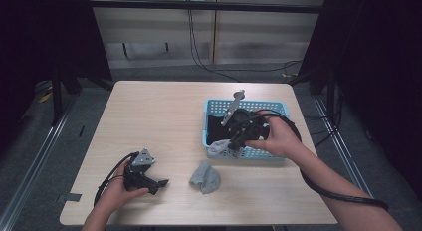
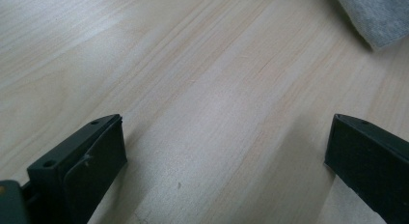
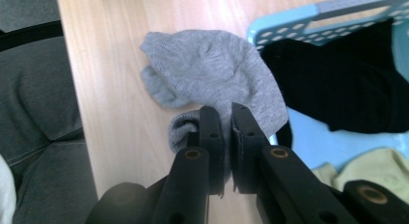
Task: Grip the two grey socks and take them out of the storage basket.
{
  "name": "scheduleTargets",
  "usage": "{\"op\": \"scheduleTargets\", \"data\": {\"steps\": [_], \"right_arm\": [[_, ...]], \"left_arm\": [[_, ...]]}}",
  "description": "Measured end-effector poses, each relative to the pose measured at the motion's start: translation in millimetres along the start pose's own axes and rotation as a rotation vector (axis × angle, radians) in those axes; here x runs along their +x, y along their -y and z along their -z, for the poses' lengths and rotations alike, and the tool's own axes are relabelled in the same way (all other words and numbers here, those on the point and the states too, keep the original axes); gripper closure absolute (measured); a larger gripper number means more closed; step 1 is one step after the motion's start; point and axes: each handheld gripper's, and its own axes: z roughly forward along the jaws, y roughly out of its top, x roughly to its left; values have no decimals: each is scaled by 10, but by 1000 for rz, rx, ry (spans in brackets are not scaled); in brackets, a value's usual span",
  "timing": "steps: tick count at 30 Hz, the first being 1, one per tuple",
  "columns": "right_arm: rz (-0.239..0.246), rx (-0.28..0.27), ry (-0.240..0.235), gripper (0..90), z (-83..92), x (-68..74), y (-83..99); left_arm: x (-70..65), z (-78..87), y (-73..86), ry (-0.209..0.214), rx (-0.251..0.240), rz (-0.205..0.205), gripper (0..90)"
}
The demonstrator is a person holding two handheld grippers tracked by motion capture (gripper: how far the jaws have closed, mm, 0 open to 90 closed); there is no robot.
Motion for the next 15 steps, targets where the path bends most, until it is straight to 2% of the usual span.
{"op": "scheduleTargets", "data": {"steps": [1,6,9,15], "right_arm": [[-8,3,-5,852,-9,29,-8],[27,3,-31,849,-108,120,-44],[31,10,-43,847,-157,165,-59],[53,14,-59,842,-234,209,-73]], "left_arm": [[0,0,0,0,0,0,0],[-1,0,0,1,1,2,0],[-1,-1,0,2,-1,1,0],[0,0,0,0,1,1,0]]}}
